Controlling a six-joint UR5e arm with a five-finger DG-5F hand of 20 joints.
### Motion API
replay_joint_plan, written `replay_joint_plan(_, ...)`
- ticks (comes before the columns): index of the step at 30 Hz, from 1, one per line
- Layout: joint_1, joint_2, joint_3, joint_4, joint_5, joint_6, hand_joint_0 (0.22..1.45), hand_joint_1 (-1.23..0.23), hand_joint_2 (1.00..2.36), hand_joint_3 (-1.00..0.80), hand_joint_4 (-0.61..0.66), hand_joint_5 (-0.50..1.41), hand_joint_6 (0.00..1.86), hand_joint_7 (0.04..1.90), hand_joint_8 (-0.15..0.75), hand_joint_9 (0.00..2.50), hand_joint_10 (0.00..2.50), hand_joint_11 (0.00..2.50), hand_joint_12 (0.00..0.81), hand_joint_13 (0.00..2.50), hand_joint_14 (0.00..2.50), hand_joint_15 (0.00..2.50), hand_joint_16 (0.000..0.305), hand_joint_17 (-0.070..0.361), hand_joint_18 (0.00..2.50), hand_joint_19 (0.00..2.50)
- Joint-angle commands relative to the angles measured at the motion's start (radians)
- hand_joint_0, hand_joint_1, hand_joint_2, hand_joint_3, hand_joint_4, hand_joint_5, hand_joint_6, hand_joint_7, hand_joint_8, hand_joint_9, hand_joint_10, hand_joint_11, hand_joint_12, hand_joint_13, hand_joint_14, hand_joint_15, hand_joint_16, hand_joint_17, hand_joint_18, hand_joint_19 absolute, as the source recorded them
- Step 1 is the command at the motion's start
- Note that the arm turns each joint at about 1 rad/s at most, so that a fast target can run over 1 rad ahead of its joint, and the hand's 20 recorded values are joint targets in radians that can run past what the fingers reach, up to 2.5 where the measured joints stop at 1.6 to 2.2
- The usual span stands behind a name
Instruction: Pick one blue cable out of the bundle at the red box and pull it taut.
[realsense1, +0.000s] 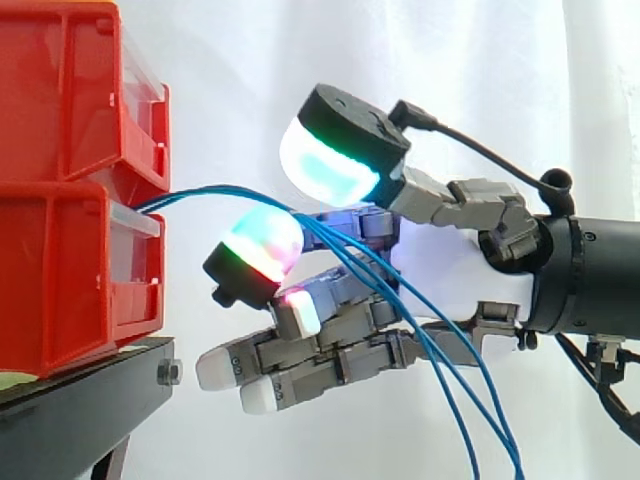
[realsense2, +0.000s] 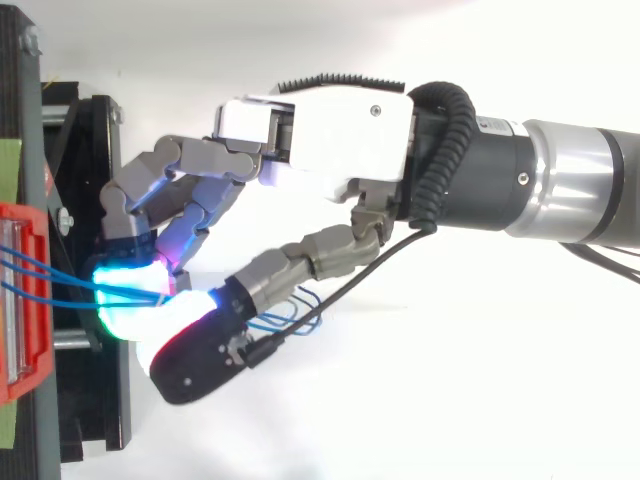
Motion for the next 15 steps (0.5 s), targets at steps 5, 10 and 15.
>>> replay_joint_plan(5, 0.000, -0.001, 0.000, 0.000, 0.000, 0.000, 0.60, -0.67, 1.01, -0.40, 0.14, -0.13, 0.90, 1.04, 0.412, 1.04, 0.01, 0.93, 0.442, 0.56, 0.01, 0.27, 0.056, 0.125, 0.46, 0.27)
replay_joint_plan(10, -0.002, 0.001, 0.000, 0.000, -0.005, 0.003, 0.63, -0.79, 1.01, -0.27, 0.14, -0.13, 0.91, 1.05, 0.414, 1.06, 0.02, 0.99, 0.444, 0.58, 0.01, 0.26, 0.056, 0.126, 0.51, 0.25)
replay_joint_plan(15, -0.008, 0.014, 0.000, -0.023, -0.002, 0.003, 0.68, -0.87, 1.01, -0.28, 0.08, -0.14, 0.92, 1.04, 0.394, 1.04, 0.02, 1.01, 0.445, 0.59, 0.01, 0.26, 0.056, 0.125, 0.53, 0.24)
